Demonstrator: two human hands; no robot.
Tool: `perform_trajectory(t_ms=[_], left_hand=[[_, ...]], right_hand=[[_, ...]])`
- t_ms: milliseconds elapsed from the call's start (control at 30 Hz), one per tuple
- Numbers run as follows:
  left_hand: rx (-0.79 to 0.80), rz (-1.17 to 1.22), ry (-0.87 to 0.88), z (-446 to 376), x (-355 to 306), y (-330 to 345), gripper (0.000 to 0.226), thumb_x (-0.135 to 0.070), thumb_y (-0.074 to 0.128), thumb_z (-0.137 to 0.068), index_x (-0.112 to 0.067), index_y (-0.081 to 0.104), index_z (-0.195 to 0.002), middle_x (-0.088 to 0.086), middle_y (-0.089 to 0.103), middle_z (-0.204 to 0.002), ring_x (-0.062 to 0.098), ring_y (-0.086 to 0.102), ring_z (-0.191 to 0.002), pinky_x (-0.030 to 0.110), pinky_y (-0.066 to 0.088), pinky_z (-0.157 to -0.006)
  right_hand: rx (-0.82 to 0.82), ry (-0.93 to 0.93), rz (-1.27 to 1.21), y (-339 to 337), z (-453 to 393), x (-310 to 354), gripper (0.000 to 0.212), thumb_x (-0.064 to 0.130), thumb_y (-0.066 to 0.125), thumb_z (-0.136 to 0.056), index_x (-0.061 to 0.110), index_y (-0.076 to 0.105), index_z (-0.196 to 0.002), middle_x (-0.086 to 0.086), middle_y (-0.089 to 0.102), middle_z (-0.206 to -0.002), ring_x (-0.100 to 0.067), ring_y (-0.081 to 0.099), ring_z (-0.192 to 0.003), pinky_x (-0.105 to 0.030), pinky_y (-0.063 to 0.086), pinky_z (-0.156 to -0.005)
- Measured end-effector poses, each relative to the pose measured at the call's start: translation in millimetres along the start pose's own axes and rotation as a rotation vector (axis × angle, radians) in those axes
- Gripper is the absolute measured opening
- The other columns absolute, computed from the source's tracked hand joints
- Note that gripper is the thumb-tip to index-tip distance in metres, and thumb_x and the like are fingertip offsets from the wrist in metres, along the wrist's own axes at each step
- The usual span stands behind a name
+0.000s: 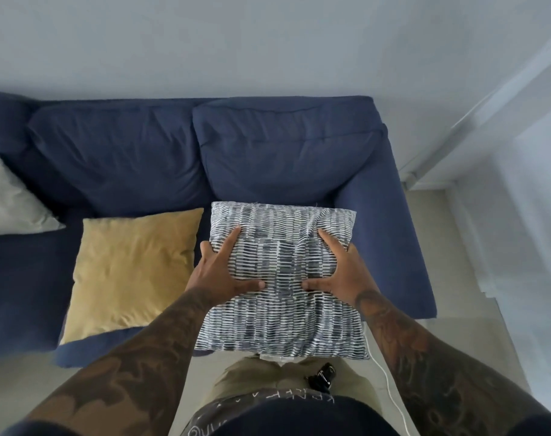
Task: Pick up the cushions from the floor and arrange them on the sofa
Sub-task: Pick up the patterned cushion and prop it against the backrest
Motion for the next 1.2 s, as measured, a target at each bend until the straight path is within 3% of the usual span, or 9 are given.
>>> perform_trajectory(t_ms=[100, 167, 233, 667, 833, 1200], left_hand=[[0.026, -0.002, 0.025, -17, 1, -12, 0.135, -0.09, 0.078, -0.044, -0.068, 0.0, -0.151, 0.015, 0.018, -0.154, 0.042, 0.05, -0.132, 0.049, 0.051, -0.104], [0.033, -0.004, 0.034, -26, 1, -17, 0.134, -0.089, 0.079, -0.046, -0.067, 0.0, -0.152, 0.015, 0.019, -0.153, 0.04, 0.053, -0.129, 0.048, 0.052, -0.102], [0.037, -0.002, 0.038, -33, 2, -20, 0.134, -0.087, 0.08, -0.048, -0.065, 0.0, -0.153, 0.014, 0.02, -0.152, 0.039, 0.054, -0.128, 0.047, 0.051, -0.102], [0.039, 0.025, 0.005, -57, -3, -21, 0.133, -0.08, 0.084, -0.052, -0.06, 0.004, -0.157, 0.01, 0.022, -0.146, 0.036, 0.054, -0.126, 0.043, 0.052, -0.098], [0.036, 0.051, -0.042, -64, -10, -9, 0.133, -0.079, 0.085, -0.051, -0.061, 0.005, -0.156, 0.008, 0.024, -0.142, 0.035, 0.054, -0.125, 0.045, 0.053, -0.099], [0.04, 0.064, -0.151, -98, -36, 31, 0.135, -0.081, 0.084, -0.049, -0.062, 0.003, -0.155, 0.014, 0.017, -0.152, 0.044, 0.051, -0.131, 0.048, 0.053, -0.099]], right_hand=[[-0.016, 0.026, 0.003, 1, -9, 8, 0.126, 0.062, 0.095, -0.057, 0.054, 0.023, -0.161, -0.011, 0.031, -0.16, -0.013, 0.043, -0.112, -0.033, 0.04, -0.106], [-0.024, 0.038, -0.001, 2, -16, 12, 0.127, 0.063, 0.095, -0.057, 0.054, 0.023, -0.16, -0.011, 0.031, -0.161, -0.023, 0.047, -0.13, -0.036, 0.04, -0.111], [-0.027, 0.043, 0.002, 2, -24, 17, 0.127, 0.063, 0.095, -0.056, 0.054, 0.023, -0.16, -0.011, 0.031, -0.161, -0.029, 0.039, -0.145, -0.042, 0.039, -0.116], [0.008, 0.063, 0.003, -7, -55, 18, 0.127, 0.061, 0.096, -0.056, 0.05, 0.025, -0.161, -0.005, 0.035, -0.154, -0.023, 0.039, -0.145, -0.037, 0.038, -0.115], [0.063, 0.06, 0.006, -15, -72, 6, 0.127, 0.061, 0.095, -0.056, 0.051, 0.025, -0.161, -0.007, 0.034, -0.157, -0.026, 0.039, -0.146, -0.041, 0.039, -0.116], [0.198, 0.08, 0.027, -32, -124, -46, 0.128, 0.071, 0.091, -0.054, 0.058, 0.019, -0.159, -0.014, 0.024, -0.167, -0.033, 0.033, -0.152, -0.047, 0.04, -0.117]])
Point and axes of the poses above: each hand's wrist, its own z-axis away from the middle knuckle, its own y-axis out of the palm, x = y × z, the point moved 4 cm from there along -z, towards the middle knuckle
